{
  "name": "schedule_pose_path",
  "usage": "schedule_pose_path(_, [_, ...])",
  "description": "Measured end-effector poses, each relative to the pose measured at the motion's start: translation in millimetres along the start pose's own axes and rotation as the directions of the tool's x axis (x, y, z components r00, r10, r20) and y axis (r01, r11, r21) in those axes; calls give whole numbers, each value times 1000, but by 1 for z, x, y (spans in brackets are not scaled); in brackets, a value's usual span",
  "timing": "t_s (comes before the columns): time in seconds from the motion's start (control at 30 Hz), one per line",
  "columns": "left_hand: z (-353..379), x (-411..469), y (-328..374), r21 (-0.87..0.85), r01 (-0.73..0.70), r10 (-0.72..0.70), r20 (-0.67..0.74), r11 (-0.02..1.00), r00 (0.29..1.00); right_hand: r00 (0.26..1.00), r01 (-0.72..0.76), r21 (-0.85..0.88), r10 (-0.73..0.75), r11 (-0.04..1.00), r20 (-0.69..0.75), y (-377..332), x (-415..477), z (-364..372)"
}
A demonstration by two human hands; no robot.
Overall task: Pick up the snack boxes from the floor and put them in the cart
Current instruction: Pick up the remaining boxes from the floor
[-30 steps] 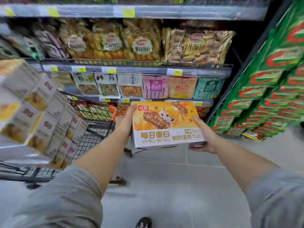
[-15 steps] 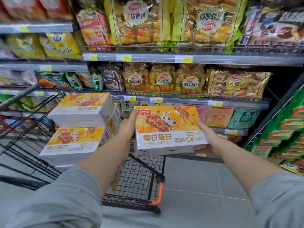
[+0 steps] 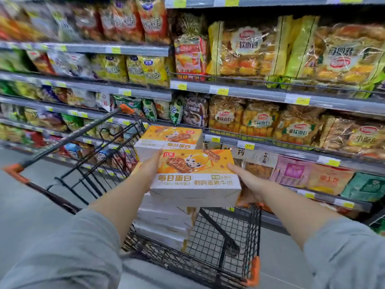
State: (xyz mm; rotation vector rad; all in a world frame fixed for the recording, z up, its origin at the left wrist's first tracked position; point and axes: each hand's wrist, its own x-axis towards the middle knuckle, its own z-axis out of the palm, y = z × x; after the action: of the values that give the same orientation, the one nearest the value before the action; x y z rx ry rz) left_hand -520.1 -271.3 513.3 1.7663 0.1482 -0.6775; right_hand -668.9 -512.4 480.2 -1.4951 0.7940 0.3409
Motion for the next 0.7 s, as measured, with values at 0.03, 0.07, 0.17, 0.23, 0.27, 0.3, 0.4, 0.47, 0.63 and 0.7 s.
schedule_pose_path(0.03, [-8, 4, -2, 29, 11, -11, 3, 1000, 1000, 1000, -9, -10, 9, 1000, 19, -4, 0, 6])
schedule_pose_path(0.07, [-16, 9, -4, 66, 19, -19, -6, 998, 1000, 999, -16, -32, 17, 999, 35, -8, 4, 11])
schedule_pose_path(0.17, [-41, 23, -7, 137, 10, -3, -49, 991, 999, 996, -31, -129, 42, 991, 82, -19, 18, 33])
schedule_pose_path(0.23, [-54, 31, -5, 172, 3, 11, -81, 985, 997, 992, -27, -191, 50, 981, 117, -26, 27, 47])
schedule_pose_path(0.27, [-59, 36, -4, 176, 6, 11, -96, 984, 995, 990, -17, -210, 45, 978, 134, -29, 30, 53])
schedule_pose_path(0.3, [-63, 40, -2, 177, 3, 16, -107, 984, 994, 988, -1, -229, 36, 973, 148, -32, 31, 60])
schedule_pose_path(0.4, [-72, 52, 0, 165, 0, 22, -129, 986, 991, 986, 3, -279, 44, 960, 163, -36, 35, 76])
schedule_pose_path(0.47, [-74, 55, 2, 177, -23, 51, -155, 984, 987, 984, 4, -321, 52, 947, 168, -35, 39, 82])
schedule_pose_path(0.63, [-68, 56, 4, 247, -85, 128, -164, 965, 978, 990, 26, -330, 22, 944, 141, -36, 41, 88])
schedule_pose_path(0.7, [-65, 54, 2, 271, -112, 157, -151, 956, 976, 989, 28, -339, 23, 940, 148, -38, 40, 87])
